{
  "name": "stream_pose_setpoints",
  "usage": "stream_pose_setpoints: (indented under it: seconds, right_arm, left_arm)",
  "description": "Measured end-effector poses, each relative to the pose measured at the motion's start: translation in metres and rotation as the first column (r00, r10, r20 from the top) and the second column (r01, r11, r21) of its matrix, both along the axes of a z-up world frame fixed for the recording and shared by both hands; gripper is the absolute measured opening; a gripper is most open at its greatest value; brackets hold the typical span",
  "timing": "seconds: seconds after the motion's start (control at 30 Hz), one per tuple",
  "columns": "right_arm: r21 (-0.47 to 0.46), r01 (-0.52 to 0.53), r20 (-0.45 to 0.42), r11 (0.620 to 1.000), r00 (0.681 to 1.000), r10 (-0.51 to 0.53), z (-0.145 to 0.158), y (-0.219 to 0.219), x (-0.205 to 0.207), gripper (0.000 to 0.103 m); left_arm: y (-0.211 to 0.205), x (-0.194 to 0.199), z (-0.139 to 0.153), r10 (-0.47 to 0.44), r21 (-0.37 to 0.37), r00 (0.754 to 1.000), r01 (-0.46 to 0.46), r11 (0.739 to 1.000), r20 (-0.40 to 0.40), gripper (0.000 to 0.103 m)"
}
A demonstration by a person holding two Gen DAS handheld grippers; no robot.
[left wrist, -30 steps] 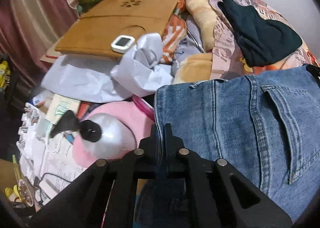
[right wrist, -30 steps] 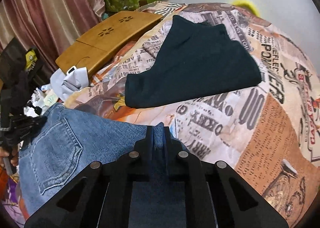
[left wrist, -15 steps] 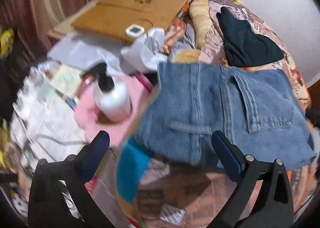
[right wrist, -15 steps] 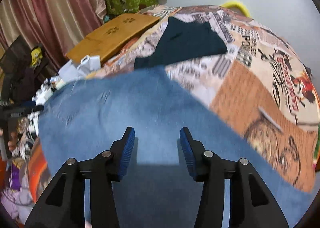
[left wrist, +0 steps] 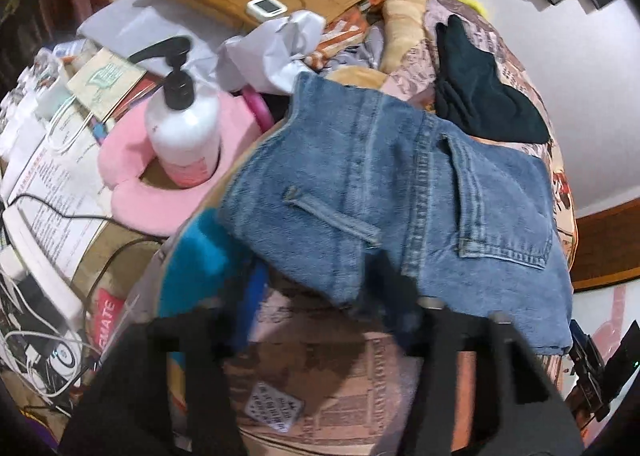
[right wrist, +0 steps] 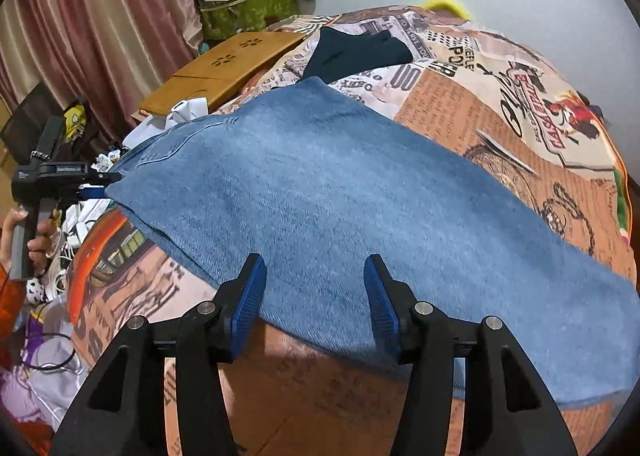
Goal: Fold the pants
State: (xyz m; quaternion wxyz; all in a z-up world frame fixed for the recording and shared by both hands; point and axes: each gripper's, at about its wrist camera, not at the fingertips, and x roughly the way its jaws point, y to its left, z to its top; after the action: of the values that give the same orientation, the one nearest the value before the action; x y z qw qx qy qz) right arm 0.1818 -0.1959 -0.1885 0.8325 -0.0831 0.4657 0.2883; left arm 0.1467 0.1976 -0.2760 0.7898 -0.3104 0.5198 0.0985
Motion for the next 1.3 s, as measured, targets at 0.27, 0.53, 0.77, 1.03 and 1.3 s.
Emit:
stream_pose_setpoints:
  seconds: [0.27,0.53,0.77,1.03,1.3]
  right_arm:
    - [-0.035,-0.030,-0.011,0.999,1.000,0.029,0.007,0.008,0.005,0.048]
    - [0.023,-0.016,-0.023,1.000,1.000,0.016,0.015,0.008,0.007,0.049]
    - [0.039,-0.062,0.015,0.997,0.998,0.062,0.013,0.061,0.037,0.053]
    - [0.079,-0.067,0.002,0.995,0.998,0.067,-0.001,0.055,0.023,0.063]
    - [-0.019,0.196,-0.024,0.980,0.980,-0.196,-0.020,-0.044,0.059,0.071]
  left_arm:
    - [-0.024,0.000,0.043,-0.104,0.295,0.989,0.069,0.953,0.103,0.020]
    - [-0.045,0.002,0.005,-0.208,0.428,0.978,0.196,0.882,-0.019,0.026]
    - [-0.051,-0.007,0.023,-0.224,0.476,0.974,0.218,0.852,-0.045,0.039]
    - [-0.053,-0.014,0.063,-0.189,0.534,0.982,0.158,0.831,0.003,0.102]
    - [-0.098,0.024,0.073,-0.280,0.492,0.959,0.231,0.839,0.028,0.102]
